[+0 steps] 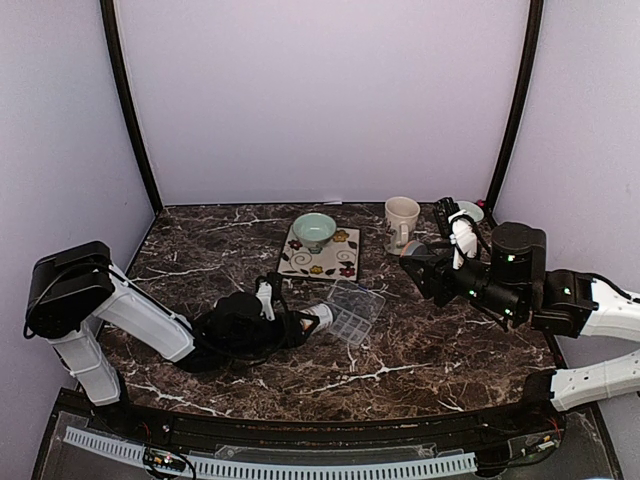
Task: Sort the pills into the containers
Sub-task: Pour the pill into the compartment of the pill container.
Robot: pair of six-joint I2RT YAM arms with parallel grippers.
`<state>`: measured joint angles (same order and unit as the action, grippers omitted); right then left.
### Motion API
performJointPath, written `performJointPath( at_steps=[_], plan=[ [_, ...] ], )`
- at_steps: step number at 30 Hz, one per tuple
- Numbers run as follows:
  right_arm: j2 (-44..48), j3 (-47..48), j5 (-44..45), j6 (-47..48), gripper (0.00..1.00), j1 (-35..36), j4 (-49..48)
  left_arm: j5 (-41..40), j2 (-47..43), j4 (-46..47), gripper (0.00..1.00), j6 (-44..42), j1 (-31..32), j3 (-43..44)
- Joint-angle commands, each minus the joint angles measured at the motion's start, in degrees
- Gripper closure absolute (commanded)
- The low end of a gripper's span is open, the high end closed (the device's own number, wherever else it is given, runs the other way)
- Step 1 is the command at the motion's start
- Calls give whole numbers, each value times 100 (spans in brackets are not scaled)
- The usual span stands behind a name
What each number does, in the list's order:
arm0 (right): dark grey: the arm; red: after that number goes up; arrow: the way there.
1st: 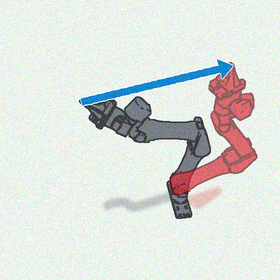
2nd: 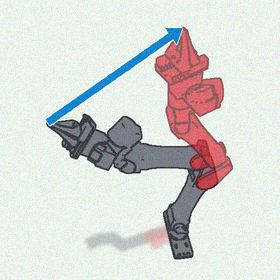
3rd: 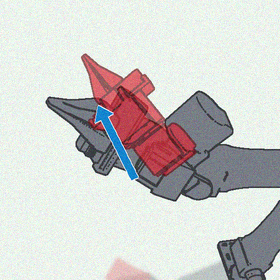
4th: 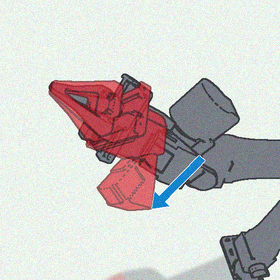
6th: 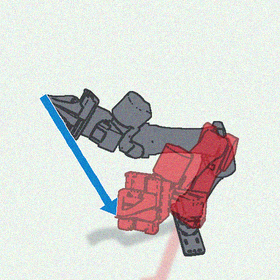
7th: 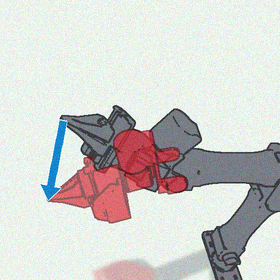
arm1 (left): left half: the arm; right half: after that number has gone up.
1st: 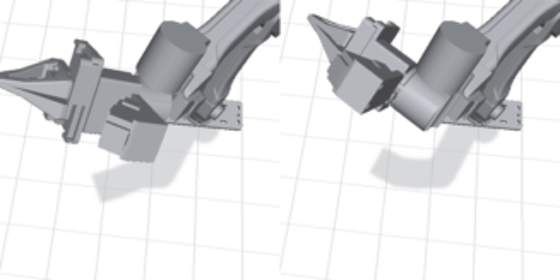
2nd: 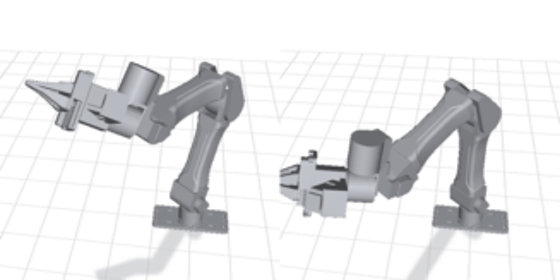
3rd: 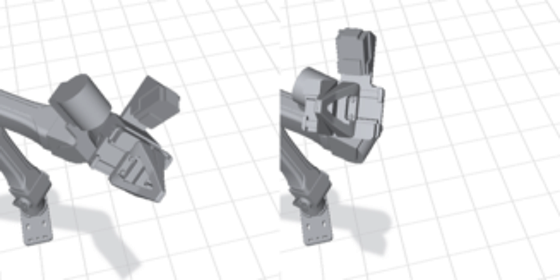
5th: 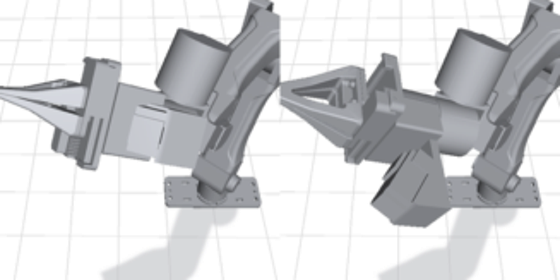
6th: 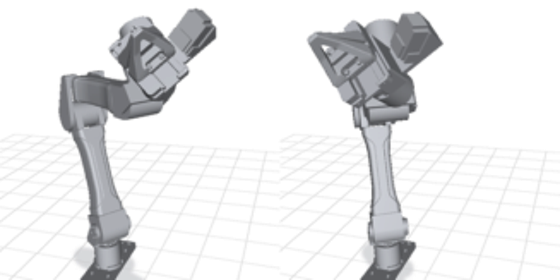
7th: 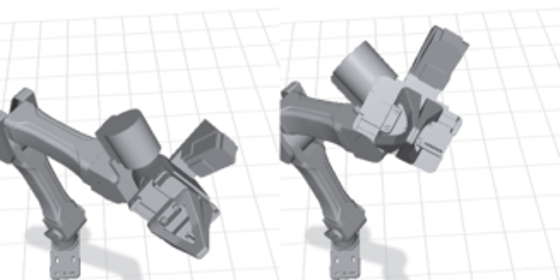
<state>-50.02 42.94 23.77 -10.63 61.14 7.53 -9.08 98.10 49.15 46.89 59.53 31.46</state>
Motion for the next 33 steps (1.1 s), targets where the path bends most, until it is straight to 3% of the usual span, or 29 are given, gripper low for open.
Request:
performJointPath(
  at_steps=[1, 33],
  plan=[
    [5, 56, -40, -49, 84, -32, -84, -107, -287, -108, 100, -103, 50, 148],
    [-63, 78, -52, -44, 84, -32, -77, -295, -397, -584, 100, -207, 127, 330]
  ],
)
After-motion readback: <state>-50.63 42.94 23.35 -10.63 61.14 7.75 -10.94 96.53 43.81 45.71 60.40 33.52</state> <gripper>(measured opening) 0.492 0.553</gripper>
